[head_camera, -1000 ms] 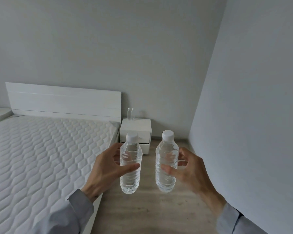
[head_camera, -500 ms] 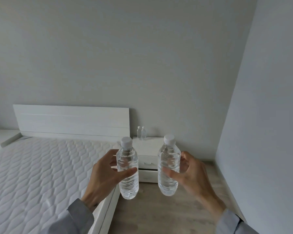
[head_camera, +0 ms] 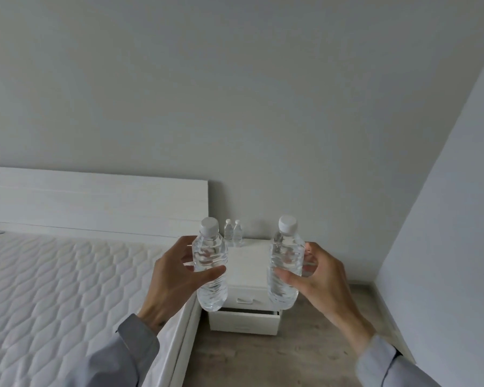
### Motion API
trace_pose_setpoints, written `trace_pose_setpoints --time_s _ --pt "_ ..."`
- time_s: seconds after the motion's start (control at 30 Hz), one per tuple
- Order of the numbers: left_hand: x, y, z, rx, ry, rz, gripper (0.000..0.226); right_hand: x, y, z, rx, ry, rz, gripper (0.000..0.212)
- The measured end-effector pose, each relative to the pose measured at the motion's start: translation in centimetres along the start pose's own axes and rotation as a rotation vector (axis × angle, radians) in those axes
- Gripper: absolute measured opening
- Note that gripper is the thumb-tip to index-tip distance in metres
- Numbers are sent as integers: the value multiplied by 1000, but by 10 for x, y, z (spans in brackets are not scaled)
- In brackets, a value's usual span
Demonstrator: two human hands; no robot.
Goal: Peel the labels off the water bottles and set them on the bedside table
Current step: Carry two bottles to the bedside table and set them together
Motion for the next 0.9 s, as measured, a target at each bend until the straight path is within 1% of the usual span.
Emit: trace_pose_setpoints --time_s 0.17,0.3,0.57,0.73,0.9 --pt "131 -17 -45 10 26 -52 56 116 -47 40 -14 -47 27 42" --pt "228 -39 -81 35 48 -79 57 207 -82 87 4 -85 37 45" --pt "405 -114 -183 59 100 -83 55 386 -162 228 42 -146 -24 57" --pt "489 -162 -258 44 149 -149 59 458 -209 311 66 -193 -65 55" --pt "546 -213 -351 34 162 -232 67 487 -253 402 116 -288 -69 51"
Point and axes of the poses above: each hand's wrist, its own x-axis towards the middle knuckle, its own y-axis out of the back of the hand, z = x × y, the point moved 3 cm from there along x, towards the middle knuckle, and after that the axes turned 9 degrees about x, right-handed, at the moved point
